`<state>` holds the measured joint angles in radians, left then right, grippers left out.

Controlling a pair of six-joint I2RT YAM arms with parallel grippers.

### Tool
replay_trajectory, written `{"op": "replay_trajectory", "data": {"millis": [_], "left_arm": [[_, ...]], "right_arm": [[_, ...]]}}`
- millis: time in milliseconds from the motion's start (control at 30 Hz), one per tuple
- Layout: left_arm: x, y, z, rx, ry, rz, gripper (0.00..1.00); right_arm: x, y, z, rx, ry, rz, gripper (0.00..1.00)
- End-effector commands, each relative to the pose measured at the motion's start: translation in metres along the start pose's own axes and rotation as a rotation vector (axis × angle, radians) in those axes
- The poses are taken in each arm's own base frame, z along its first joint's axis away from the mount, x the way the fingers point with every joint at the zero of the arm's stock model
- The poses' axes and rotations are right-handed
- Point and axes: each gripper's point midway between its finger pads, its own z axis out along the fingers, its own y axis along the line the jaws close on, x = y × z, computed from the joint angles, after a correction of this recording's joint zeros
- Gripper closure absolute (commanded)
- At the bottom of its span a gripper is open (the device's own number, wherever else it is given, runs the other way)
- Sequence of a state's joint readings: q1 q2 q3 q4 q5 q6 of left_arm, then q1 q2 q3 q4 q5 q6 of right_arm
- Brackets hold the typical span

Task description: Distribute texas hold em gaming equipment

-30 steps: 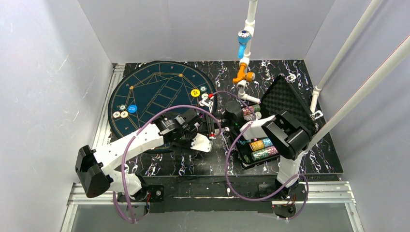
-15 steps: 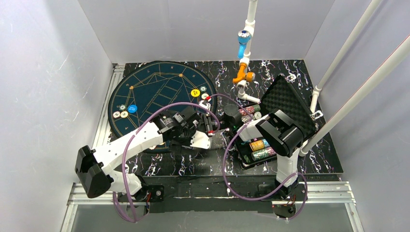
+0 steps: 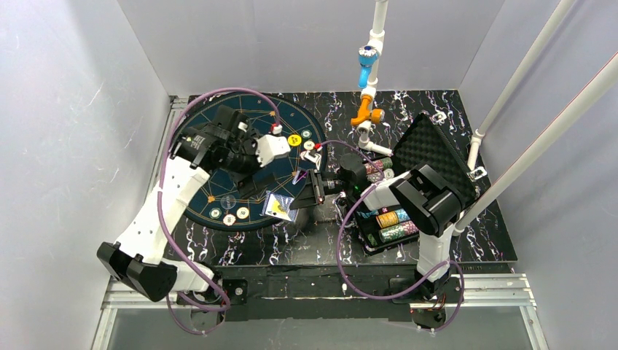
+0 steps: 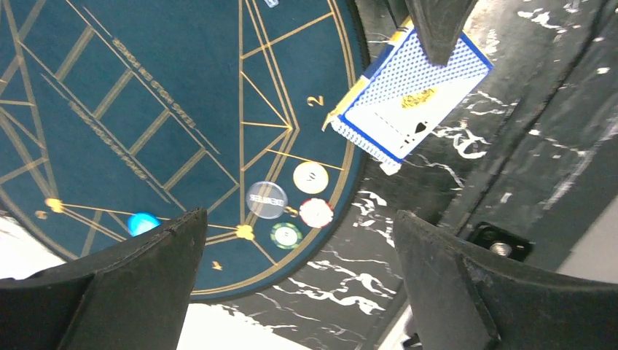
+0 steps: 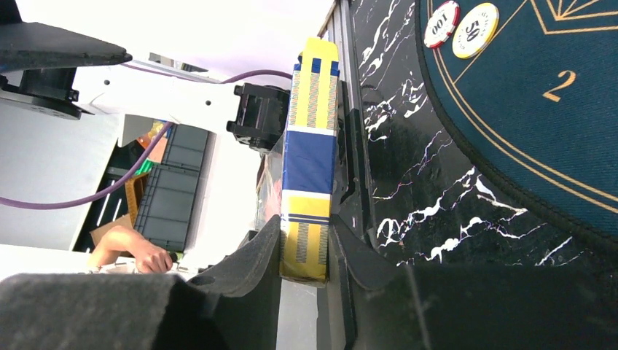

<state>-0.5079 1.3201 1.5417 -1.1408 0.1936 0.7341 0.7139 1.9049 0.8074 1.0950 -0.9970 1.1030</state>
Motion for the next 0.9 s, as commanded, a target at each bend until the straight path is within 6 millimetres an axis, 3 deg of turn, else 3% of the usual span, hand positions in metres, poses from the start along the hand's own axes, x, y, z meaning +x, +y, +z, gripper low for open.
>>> {"op": "replay_trajectory", "data": {"millis": [0,200,400,500,600,767,867], "left_arm": [[0.012,-0.034,-0.019,0.167,-0.019,-0.198,0.02],[0.013,-0.04,-0.028,0.271,-0.102,-0.483,0.03],[0.007,-0.052,-0.03,0.395,-0.259,-0.759,0.08],[0.004,-0.059,-0.023,0.434,-0.318,-0.835,0.07],[-0.001,-0.062,-0.013,0.505,-0.359,-0.88,0.06],[-0.01,-0.064,0.003,0.656,-0.428,-0.901,0.05],[-0.009,-0.066,0.015,0.711,-0.437,-0.974,0.06]], "right_arm": [[-0.011,0.034,-0.003,-0.068,-0.001,-0.128,0.99],[-0.013,0.053,-0.006,-0.086,0.032,-0.187,0.99],[0.004,0.041,-0.016,-0.001,0.105,-0.212,0.99],[0.007,0.033,-0.027,0.058,0.119,-0.223,0.99],[0.011,0.038,-0.033,0.045,0.132,-0.209,0.99],[0.026,0.017,-0.048,0.131,0.24,-0.227,0.99],[0.031,0.021,-0.056,0.165,0.299,-0.216,0.99]]}}
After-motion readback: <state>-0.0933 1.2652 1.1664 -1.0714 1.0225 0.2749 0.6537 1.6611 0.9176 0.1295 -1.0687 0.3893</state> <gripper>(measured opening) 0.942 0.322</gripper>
